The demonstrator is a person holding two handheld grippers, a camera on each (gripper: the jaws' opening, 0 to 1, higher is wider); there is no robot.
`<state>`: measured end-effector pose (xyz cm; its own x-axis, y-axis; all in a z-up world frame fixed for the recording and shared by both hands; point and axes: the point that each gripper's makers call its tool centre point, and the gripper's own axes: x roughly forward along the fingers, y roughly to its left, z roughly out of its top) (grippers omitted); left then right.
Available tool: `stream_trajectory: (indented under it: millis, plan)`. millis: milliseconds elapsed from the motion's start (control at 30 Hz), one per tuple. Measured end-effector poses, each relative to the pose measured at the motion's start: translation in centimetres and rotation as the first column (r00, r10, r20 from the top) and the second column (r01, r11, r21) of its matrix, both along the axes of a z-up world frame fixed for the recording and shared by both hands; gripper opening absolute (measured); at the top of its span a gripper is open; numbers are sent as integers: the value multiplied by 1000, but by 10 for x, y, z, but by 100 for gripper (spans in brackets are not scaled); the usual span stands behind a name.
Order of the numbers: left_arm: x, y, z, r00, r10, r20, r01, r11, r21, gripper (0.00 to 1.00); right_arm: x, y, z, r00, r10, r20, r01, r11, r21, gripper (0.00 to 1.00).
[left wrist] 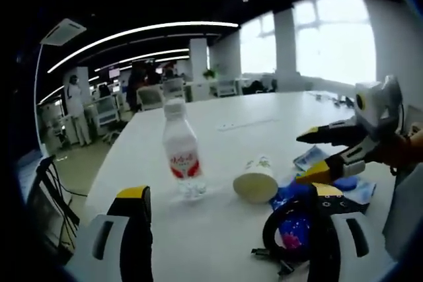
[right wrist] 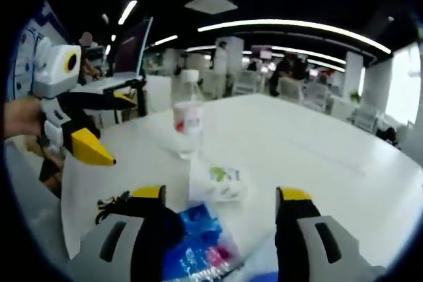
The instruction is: Arrange the tabletop items into an orderly group along one side of the table until the central work area is clear of visible clutter.
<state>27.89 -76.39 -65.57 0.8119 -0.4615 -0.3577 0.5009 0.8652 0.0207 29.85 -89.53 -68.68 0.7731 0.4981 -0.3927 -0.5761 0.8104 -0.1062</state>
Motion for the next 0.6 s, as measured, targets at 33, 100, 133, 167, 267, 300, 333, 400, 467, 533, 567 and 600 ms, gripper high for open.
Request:
stream_trajectory:
  millis: [33,100,133,167,267,300,333,400,467,533,567,600]
  plan:
    - [0,0,-1,1000,0,-3,0,1000,2,98,1,1,-2,1000,-3,-5,3,1000,1,64]
    - [-1,-1,-3,1000,-3,-8,4,1000,6,98,3,5,-4,1000,-1,-8,1,1000,13,63]
    - [-2,-1,-4,1000,-5,-8,6,1000,7,98,3,7,-5,1000,0,-11,0,1000,14,63]
    - [-2,-1,-5,1000,-5,-9,5,1000,5,98,3,8,-6,1000,2,-11,-2,1000,13,62]
    - [-1,-2,-6,1000,-3,-10,3,1000,-2,98,4,13,-9,1000,7,-7,-7,1000,10,61]
    - [-1,-2,-7,1000,-3,-11,3,1000,-2,98,4,15,-10,1000,7,-6,-7,1000,11,61]
    - [-1,-2,-7,1000,-3,-12,3,1000,-2,98,4,17,-12,1000,11,-11,-11,1000,15,60]
    - [0,-3,-6,1000,4,-6,-4,1000,-18,97,5,21,-15,1000,14,-11,-14,1000,9,59]
    - [1,-2,-6,1000,8,-7,-9,1000,-30,96,6,24,-19,1000,26,-13,-26,1000,-3,56]
    - [2,-2,-4,1000,15,-3,-15,999,-32,96,7,25,-21,1000,21,-7,-21,1000,-6,54]
    - [2,-3,-3,1000,13,-1,-14,999,-34,96,8,26,-22,1000,16,-8,-16,1000,-15,53]
    - [2,-3,-3,1000,11,-1,-11,999,-32,96,9,26,-23,1000,11,-8,-11,1000,-17,51]
